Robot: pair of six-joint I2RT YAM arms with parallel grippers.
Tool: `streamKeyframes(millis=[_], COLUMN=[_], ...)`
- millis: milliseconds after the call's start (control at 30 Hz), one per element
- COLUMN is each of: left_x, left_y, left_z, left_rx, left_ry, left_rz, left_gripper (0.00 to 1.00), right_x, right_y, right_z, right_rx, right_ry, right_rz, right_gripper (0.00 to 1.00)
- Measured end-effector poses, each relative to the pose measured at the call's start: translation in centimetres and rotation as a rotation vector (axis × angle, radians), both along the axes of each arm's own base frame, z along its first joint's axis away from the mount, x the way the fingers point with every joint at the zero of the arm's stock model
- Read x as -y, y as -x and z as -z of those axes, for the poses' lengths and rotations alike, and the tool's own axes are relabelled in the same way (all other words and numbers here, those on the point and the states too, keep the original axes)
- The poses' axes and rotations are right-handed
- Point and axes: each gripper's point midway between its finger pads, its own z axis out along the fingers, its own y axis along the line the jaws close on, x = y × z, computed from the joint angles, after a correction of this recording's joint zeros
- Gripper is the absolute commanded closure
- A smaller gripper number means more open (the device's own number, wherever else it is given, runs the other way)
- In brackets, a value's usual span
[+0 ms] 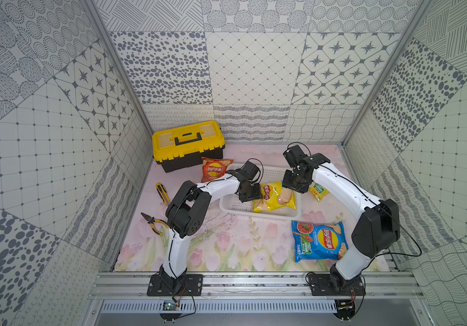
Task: Put the potato chips into the basket
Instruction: Place the potato chip in the basket.
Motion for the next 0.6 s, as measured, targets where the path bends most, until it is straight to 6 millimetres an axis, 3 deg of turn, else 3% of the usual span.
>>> streamKeyframes(millis=[333, 600], left_x=[-0.1, -0.1], left_y=[0.0, 0.0], left_z=[0.0, 0.0], left_rx=[-0.009, -0.012], left_ry=[0.011, 0.015], left_rz=[0.000, 0.000], left_gripper=[0.51, 0.51], right_x=[0.1, -0.2], right_y=[-0.6, 0.1], right_z=[0.4, 2.6], right_rx=[0.012, -0.021], right_ry=[0.016, -0.003], right_rz=[0.005, -0.004], right_gripper=[0.68, 0.64])
